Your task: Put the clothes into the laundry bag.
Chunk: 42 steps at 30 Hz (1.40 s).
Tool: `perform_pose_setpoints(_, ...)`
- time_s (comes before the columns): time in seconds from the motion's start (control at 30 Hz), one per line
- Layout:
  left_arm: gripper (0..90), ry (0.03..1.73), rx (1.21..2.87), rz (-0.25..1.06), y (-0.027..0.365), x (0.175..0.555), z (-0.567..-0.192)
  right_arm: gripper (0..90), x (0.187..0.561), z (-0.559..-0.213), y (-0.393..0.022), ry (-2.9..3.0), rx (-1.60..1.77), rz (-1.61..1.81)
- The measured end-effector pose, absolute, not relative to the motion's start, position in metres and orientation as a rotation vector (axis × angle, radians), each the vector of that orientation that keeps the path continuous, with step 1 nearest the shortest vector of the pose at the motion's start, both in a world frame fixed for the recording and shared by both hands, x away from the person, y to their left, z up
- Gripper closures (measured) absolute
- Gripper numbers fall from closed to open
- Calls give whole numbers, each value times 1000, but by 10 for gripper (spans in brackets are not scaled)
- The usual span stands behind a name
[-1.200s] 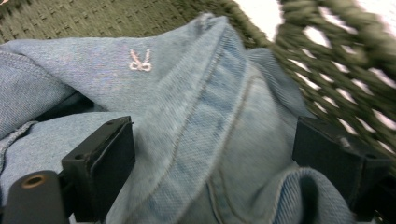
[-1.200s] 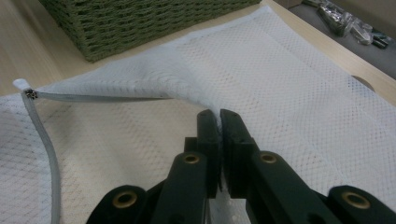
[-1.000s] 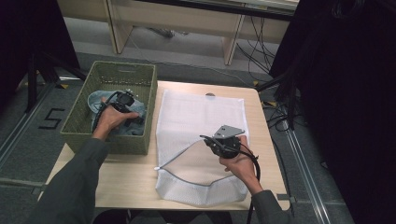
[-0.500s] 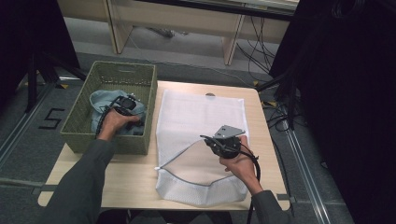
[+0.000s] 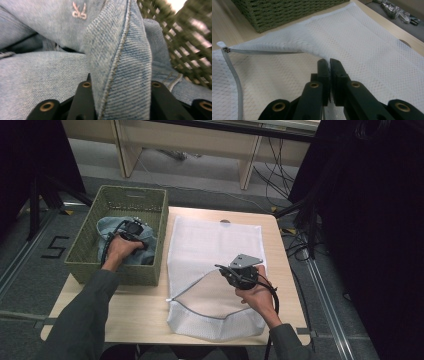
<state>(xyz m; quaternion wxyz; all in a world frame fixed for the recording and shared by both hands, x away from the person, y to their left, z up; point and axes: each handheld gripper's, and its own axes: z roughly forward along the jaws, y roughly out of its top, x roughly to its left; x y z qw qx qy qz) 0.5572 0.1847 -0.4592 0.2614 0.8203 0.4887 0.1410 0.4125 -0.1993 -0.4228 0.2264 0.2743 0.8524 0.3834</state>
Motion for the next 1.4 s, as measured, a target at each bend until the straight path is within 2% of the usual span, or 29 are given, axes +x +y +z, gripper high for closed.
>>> perform_pose_setpoints(0.23,740,1257,2097,485,192,546,-431,887,412,-421,-200,2336,771,1057)
perform_pose_setpoints(0.57,743,1192,1979,545,216,522,-373,893,413,-419,-201,2320,763,1069)
perform_pose_setpoints(0.77,746,1140,1880,537,224,505,-337,893,412,-418,-201,2330,777,1063)
perform_pose_setpoints(1.13,758,1008,1842,572,221,466,-285,893,412,-419,-201,2307,781,1074)
perform_pose_setpoints(1.4,758,901,1813,513,214,438,-243,893,413,-418,-201,2307,771,1080)
